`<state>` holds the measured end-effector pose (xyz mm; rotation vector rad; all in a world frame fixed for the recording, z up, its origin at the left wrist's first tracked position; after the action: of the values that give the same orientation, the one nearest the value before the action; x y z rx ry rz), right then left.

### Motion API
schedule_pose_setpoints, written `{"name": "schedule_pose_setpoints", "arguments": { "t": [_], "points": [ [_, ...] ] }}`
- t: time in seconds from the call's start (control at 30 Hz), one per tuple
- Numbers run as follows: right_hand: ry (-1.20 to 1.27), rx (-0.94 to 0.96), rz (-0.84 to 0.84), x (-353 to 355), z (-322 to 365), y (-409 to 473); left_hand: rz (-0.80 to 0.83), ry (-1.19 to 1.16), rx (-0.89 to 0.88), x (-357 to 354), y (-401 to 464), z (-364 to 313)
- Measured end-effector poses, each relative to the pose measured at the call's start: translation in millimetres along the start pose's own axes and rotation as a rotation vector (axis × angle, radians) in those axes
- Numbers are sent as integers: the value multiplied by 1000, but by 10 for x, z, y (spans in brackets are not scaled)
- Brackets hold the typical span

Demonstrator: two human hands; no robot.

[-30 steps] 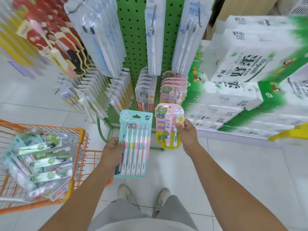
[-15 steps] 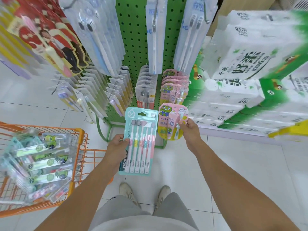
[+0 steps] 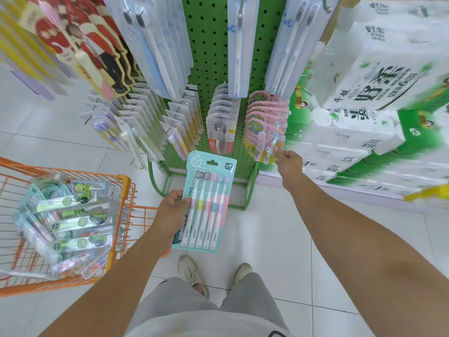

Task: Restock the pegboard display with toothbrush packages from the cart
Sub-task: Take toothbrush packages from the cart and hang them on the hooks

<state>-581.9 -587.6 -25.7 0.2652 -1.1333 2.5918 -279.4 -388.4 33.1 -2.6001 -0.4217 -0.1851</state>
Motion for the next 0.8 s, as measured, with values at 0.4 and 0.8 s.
{"name": "schedule_pose_setpoints", "arguments": {
  "t": [0.4, 0.8],
  "points": [
    [-81, -178, -13, 8, -237, -268, -80, -41, 117, 155, -114, 461],
    [-101, -134, 442, -931, -1213, -1485, 7, 47, 37, 142, 240, 724]
  ]
}}
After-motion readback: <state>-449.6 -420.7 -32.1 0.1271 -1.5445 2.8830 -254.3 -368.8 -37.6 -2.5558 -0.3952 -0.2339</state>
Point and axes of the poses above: each hand's wrist, its own y-axis towards the middle knuckle, its own x-axis out of the back of the hand, z = x × y, the point moved 6 cm from there along y, towards the middle knuckle, and after that the axes turned 15 degrees about -x, right-handed, at the moved point
